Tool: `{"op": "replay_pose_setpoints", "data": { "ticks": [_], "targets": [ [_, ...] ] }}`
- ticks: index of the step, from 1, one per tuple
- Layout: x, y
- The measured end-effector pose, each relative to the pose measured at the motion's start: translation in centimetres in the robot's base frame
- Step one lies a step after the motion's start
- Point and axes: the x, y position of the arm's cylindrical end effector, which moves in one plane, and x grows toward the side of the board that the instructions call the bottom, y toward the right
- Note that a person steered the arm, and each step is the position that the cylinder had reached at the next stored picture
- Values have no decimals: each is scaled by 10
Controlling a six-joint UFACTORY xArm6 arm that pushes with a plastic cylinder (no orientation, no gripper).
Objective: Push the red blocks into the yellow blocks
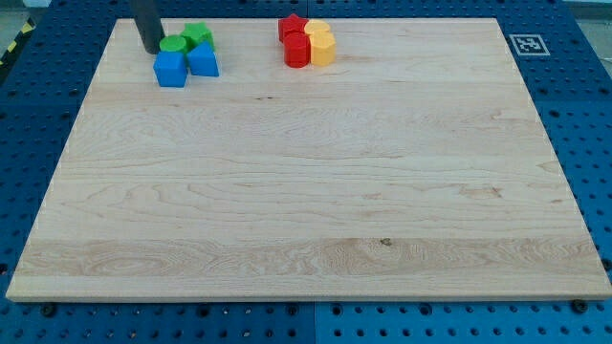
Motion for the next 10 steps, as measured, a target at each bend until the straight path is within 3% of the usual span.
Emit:
{"op": "replay_pose_setpoints", "data": {
  "ticks": [1, 4, 5, 7, 10],
  "targets": [
    [1, -16],
    [88, 67],
    [85, 69],
    [31, 51],
    [26, 119]
  ]
}}
